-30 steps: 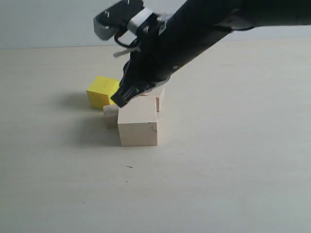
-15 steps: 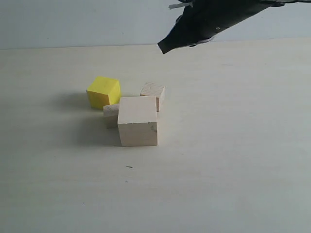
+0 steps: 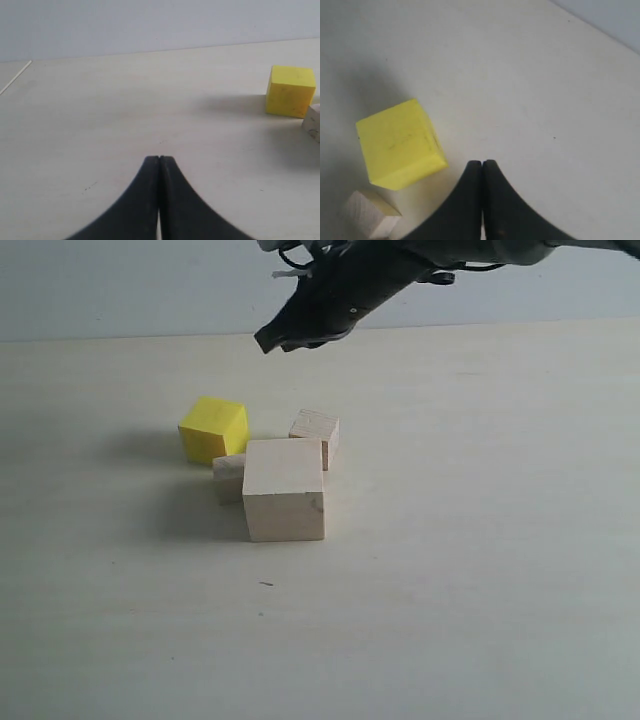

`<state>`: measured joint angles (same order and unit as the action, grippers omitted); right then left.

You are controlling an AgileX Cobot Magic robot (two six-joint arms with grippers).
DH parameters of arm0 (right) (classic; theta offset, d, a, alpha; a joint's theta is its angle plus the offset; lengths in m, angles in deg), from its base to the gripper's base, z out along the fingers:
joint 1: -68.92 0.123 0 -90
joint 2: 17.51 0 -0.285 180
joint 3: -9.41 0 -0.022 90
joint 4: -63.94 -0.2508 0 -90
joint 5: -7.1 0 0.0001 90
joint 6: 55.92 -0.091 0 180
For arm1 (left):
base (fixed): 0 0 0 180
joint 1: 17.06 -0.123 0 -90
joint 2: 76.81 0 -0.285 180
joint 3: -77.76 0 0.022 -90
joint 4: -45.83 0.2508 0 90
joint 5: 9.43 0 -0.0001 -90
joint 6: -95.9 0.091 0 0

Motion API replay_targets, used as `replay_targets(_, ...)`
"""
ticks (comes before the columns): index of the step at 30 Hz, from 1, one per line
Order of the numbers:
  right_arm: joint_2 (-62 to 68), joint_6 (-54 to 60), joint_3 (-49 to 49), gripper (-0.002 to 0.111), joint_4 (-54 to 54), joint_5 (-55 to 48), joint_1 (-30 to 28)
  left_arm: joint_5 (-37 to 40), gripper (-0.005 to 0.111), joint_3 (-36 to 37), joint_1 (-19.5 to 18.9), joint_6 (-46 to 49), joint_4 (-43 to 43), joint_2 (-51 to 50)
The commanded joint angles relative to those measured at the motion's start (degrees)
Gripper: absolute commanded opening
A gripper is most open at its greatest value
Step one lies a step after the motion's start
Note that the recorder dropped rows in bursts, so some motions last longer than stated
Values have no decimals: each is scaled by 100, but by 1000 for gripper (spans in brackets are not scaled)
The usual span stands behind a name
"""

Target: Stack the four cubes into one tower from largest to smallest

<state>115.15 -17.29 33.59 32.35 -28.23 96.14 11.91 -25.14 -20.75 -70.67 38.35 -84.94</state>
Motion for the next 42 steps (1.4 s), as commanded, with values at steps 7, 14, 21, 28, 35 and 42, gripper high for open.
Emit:
replay_targets(7,930,75,924,0,-147,-942,-22,-5,0,12,37,-20,-25,34)
replay_targets(14,1074,98,924,0,-185,-1045,-22,-5,0,12,37,-20,-25,34)
replay_targets(21,1088,-106,924,0,472,-1432,-22,-5,0,12,37,-20,-25,34)
replay_targets(28,1088,-465,924,0,1020,-1672,-35,-5,0,12,37,-20,-25,34)
replay_targets(35,1088,-663,924,0,1295,-2021,-35,-5,0,12,37,-20,-25,34)
replay_targets(42,1088,-1950,924,0,2618,-2544,-124,-5,0,12,37,-20,-25,34)
